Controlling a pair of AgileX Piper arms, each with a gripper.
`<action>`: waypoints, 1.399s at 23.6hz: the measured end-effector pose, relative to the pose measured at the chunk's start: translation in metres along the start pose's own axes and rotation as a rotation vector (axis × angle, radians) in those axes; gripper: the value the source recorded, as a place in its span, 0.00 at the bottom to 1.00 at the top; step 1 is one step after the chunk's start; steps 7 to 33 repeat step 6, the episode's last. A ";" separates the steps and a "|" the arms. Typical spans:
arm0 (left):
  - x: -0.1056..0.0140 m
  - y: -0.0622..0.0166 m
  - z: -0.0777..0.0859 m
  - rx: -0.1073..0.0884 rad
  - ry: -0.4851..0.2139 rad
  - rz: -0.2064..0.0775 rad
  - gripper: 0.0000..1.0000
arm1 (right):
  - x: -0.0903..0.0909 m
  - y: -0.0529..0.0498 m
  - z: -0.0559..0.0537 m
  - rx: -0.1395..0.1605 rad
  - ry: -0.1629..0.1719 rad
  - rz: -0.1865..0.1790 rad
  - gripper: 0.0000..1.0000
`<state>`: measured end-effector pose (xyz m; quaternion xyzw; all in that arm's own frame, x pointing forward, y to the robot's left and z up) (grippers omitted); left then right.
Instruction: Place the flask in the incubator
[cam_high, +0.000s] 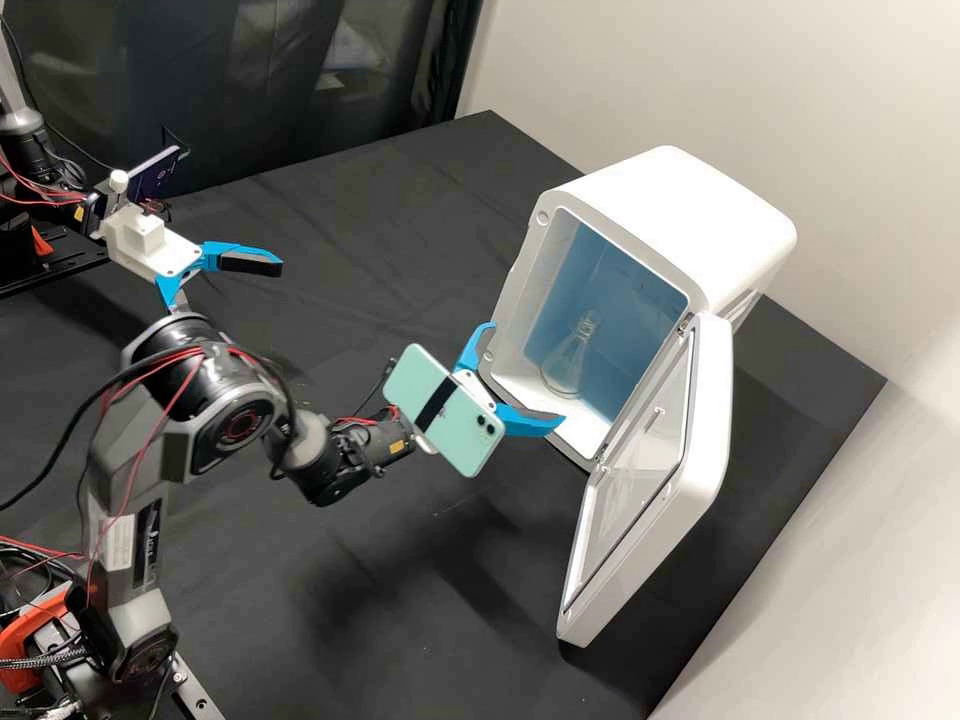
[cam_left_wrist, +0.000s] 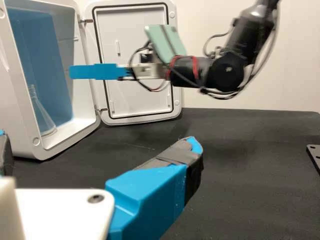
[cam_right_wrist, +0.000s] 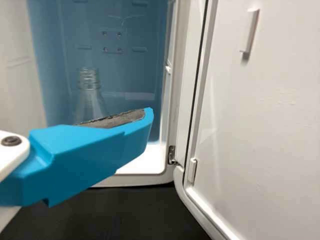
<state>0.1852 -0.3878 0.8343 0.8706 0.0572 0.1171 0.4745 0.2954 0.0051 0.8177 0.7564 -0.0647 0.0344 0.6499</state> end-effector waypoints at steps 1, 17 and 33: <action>-0.001 0.0003 0.000 0.000 0.000 0.002 1.00 | -0.005 0.001 -0.001 0.008 0.002 -0.001 1.00; -0.001 0.0002 0.000 -0.002 0.003 0.002 1.00 | -0.037 0.008 -0.003 0.115 0.001 -0.001 1.00; -0.001 0.0002 0.000 -0.002 0.003 0.002 1.00 | -0.037 0.008 -0.003 0.115 0.001 -0.001 1.00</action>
